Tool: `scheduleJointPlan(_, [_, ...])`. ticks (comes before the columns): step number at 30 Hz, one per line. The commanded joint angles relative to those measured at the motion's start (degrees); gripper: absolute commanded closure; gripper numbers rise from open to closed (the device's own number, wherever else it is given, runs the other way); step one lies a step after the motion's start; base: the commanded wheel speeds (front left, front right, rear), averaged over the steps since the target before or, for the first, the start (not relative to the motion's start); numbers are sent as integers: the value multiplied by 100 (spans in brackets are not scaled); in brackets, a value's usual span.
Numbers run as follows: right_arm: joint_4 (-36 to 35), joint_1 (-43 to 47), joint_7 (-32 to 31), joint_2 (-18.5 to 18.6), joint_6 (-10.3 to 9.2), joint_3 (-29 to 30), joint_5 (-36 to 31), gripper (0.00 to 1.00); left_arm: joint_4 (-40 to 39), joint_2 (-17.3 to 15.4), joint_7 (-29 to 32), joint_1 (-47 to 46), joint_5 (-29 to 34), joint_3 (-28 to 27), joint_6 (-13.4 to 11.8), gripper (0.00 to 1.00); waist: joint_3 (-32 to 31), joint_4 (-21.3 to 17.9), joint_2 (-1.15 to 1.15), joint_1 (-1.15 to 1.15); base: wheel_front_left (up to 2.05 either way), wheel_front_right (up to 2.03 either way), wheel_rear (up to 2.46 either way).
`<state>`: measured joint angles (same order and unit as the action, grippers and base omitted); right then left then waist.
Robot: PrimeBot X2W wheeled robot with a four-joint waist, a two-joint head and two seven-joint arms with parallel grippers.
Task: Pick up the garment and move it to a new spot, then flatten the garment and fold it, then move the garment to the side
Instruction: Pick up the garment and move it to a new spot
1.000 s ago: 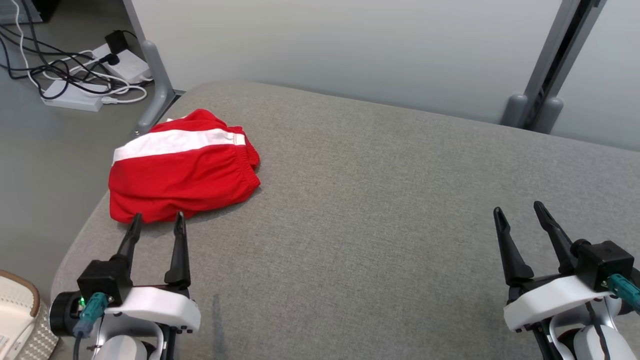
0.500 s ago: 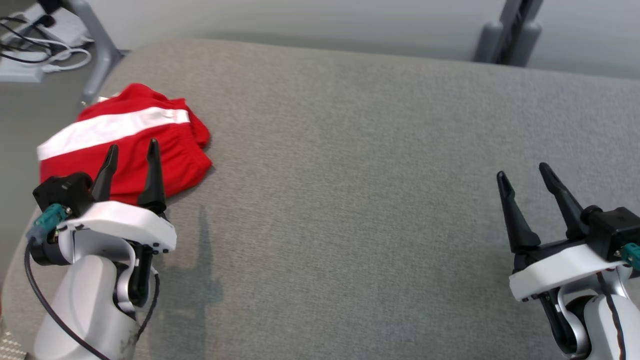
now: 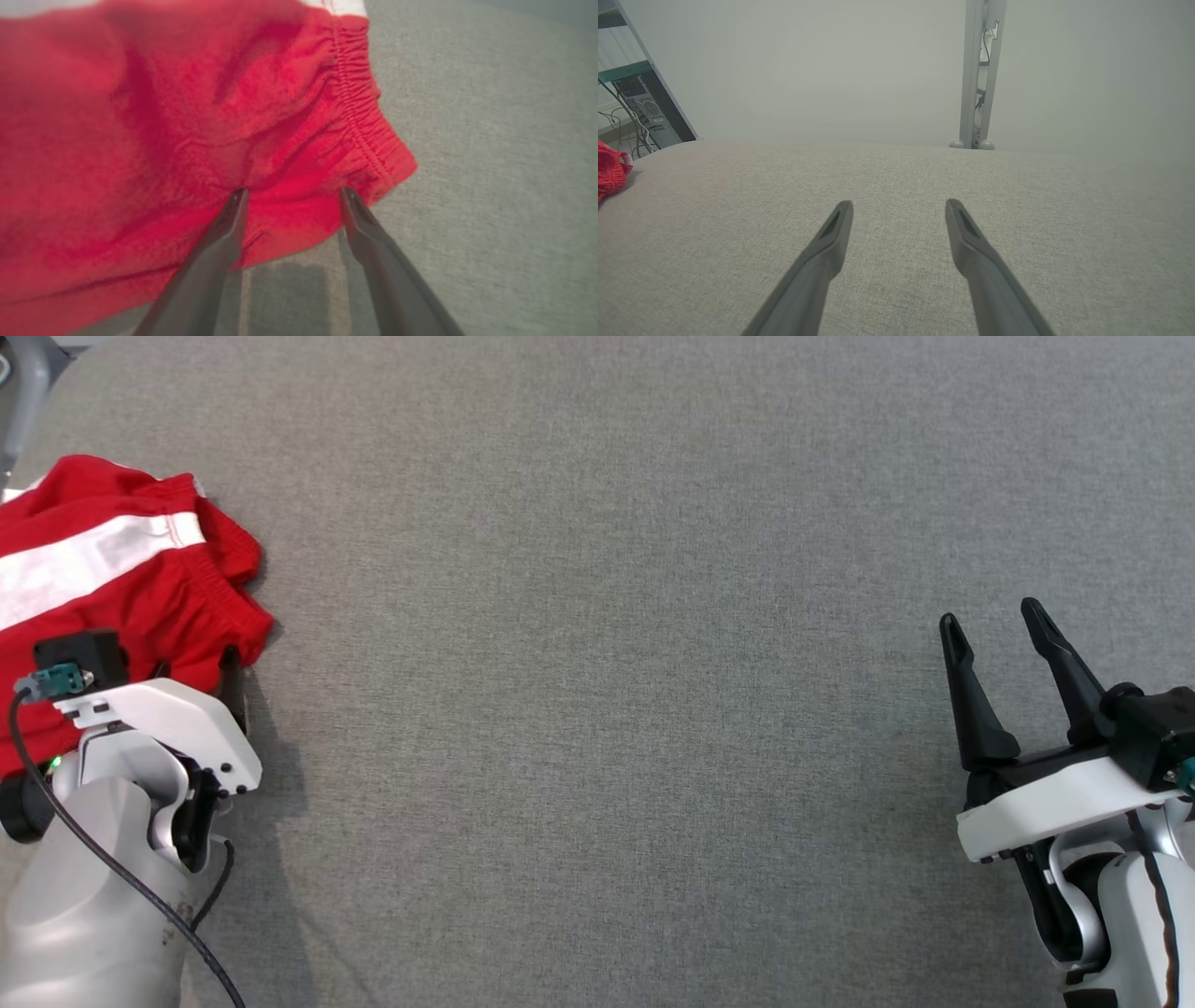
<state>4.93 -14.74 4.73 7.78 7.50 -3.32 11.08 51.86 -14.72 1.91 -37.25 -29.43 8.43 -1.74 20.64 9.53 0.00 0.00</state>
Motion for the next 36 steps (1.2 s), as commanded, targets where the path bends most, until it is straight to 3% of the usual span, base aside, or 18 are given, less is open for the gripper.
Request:
scheduleJointPlan(1, [30, -72, 46, 36, -2, 10, 26, 0, 143, -42, -42, -122, -13, 11, 39, 0, 48, -19, 0, 0, 0, 0, 0])
scheduleJointPlan(3, [37, -89, 47, 33, -2, 10, 33, 0, 240, -35, -69, -182, -18, 21, 61, 0, 60, -19, 0, 0, 0, 0, 0])
scheduleJointPlan(4, [45, -108, 44, 28, -2, 12, 33, 0, 336, -35, -84, -242, 8, 52, 84, 61, 70, -19, 0, 0, 0, 0, 0])
scheduleJointPlan(5, [47, -119, 47, 21, -2, 16, 32, 0, 397, -41, -154, -289, 21, 59, 116, 100, 77, -18, 0, 0, 0, 0, 0])
scheduleJointPlan(13, [153, -82, 151, -33, -2, 117, -31, 0, 491, -88, -1067, -397, 38, 22, 171, 100, -131, 13, 0, 0, 0, 0, 0])
scheduleJointPlan(20, [205, 74, 219, -98, -2, 381, -121, 0, -253, -152, -1583, -35, 68, -64, 107, 100, -506, 97, 0, 0, 0, 0, 0])
scheduleJointPlan(28, [220, 404, 280, -245, -2, 637, -165, 0, -2262, -314, -1585, 1044, 238, -132, -356, 100, -1070, 34, 0, 0, 0, 0, 0])
scheduleJointPlan(36, [95, 623, 229, -349, -2, 647, -154, 0, -5112, -341, -743, 2364, 553, 254, -975, 100, -1349, -321, 0, 0, 0, 0, 0])
